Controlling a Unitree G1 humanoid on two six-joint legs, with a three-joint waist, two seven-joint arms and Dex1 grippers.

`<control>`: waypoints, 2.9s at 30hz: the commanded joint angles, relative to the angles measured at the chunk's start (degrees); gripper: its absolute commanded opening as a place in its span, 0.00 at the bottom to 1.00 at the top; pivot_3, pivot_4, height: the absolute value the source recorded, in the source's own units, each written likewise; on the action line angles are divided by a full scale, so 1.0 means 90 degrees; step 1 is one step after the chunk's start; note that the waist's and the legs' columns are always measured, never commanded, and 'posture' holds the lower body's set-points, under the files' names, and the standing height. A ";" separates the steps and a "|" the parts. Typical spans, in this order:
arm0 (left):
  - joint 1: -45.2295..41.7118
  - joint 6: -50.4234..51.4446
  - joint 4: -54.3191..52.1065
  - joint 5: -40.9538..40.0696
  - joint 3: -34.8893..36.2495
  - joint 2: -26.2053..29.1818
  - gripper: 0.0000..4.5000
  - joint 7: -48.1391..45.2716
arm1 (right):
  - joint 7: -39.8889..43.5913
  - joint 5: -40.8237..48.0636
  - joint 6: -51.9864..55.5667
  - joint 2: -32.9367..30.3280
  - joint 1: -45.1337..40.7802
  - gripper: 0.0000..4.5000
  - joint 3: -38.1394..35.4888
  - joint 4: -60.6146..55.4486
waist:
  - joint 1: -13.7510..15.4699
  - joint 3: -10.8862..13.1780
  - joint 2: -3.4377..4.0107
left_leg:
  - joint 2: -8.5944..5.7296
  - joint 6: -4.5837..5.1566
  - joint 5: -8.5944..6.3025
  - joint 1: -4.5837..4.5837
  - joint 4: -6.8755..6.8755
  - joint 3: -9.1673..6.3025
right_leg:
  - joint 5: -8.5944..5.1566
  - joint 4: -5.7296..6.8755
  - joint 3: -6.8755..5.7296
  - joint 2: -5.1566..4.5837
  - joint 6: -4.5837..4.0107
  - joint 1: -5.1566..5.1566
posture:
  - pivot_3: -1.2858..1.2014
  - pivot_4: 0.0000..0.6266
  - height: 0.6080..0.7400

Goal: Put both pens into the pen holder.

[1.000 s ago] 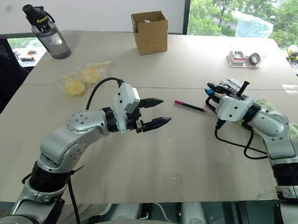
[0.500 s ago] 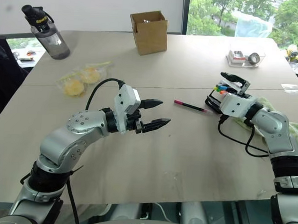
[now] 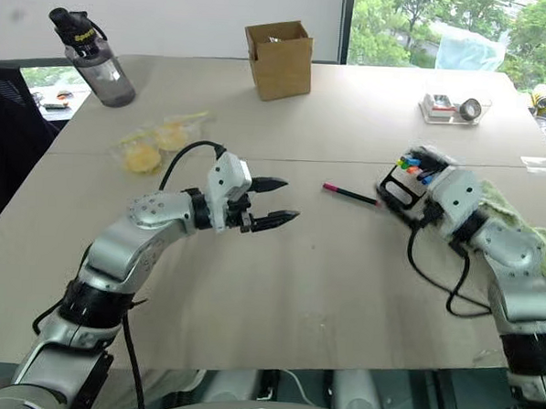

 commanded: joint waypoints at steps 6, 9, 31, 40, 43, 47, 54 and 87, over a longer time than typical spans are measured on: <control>-0.1983 -0.2692 0.4415 0.0936 -0.0157 -0.0532 0.76 -0.1360 | -0.0671 0.1123 0.1841 -0.0103 0.1608 1.00 -0.0919 -0.2078 | 0.0016 0.0002 -0.0008 | -0.0011 0.0025 -0.0013 -0.0007 0.0006 -0.0001 | -0.0001 -0.0006 0.0000 0.0010 0.0001 -0.0001 | 0.52 0.24 0.97; -0.2749 -0.3275 0.5851 0.1004 -0.0042 -0.0984 0.76 -0.1869 | -0.0924 0.1337 0.2137 0.0074 0.2110 1.00 -0.1055 -0.2556 | 0.0016 0.0002 -0.0010 | -0.0022 0.0032 -0.0018 -0.0018 0.0009 -0.0008 | -0.0001 -0.0013 -0.0011 0.0009 0.0003 -0.0002 | 0.52 0.24 0.97; -0.4536 -0.3666 0.8887 0.3276 -0.0102 -0.2864 0.76 0.0302 | -0.2316 0.1140 0.2526 0.1155 0.3326 1.00 -0.1174 -0.3972 | -0.0006 0.0008 -0.0024 | -0.0065 0.0056 -0.0032 -0.0027 0.0021 -0.0040 | 0.0008 -0.0014 -0.0010 0.0000 0.0031 -0.0003 | 0.52 0.24 0.97; -0.4510 -0.2748 0.8996 0.3457 0.0298 -0.3289 0.76 0.1250 | -0.2565 0.0934 0.2504 0.1377 0.3671 1.00 -0.1108 -0.4315 | 0.0012 0.0004 -0.0026 | -0.0072 0.0057 -0.0032 -0.0023 0.0025 -0.0044 | 0.0012 -0.0012 -0.0014 -0.0006 0.0037 0.0004 | 0.52 0.24 0.97; -0.4470 -0.2365 0.9020 0.3452 0.0471 -0.3377 0.76 0.1300 | -0.2647 0.0902 0.2514 0.1436 0.3815 1.00 -0.1102 -0.4453 | 0.0014 0.0003 -0.0027 | -0.0071 0.0058 -0.0032 -0.0012 0.0028 -0.0044 | 0.0012 -0.0012 -0.0022 -0.0010 0.0039 0.0019 | 0.52 0.24 0.97; -0.4403 -0.1932 0.9042 0.3560 0.0502 -0.3402 0.76 0.0529 | -0.2740 0.0835 0.2526 0.1497 0.3988 1.00 -0.1091 -0.4622 | 0.0008 -0.0003 -0.0032 | -0.0070 0.0058 -0.0032 0.0014 0.0029 -0.0050 | 0.0012 -0.0015 -0.0031 -0.0011 0.0040 0.0050 | 0.52 0.24 0.97; -0.4326 -0.1940 0.9027 0.3908 0.0292 -0.3381 0.37 -0.0047 | -0.2870 0.0860 0.2525 0.1584 0.4353 1.00 -0.1160 -0.4879 | 0.0004 -0.0020 -0.0033 | -0.0073 0.0058 -0.0033 0.0010 0.0029 -0.0063 | 0.0009 -0.0017 -0.0042 -0.0007 0.0043 0.0050 | 0.52 0.24 0.97; -0.4000 -0.2959 0.8780 0.3551 0.0642 -0.2862 0.02 -0.2294 | -0.2784 0.1283 0.2569 0.1717 0.3566 1.00 -0.1368 -0.4049 | -0.0011 -0.0040 -0.0041 | -0.0068 0.0060 -0.0034 0.0007 0.0029 -0.0075 | 0.0008 -0.0018 -0.0056 -0.0010 0.0043 0.0052 | 0.52 0.24 0.97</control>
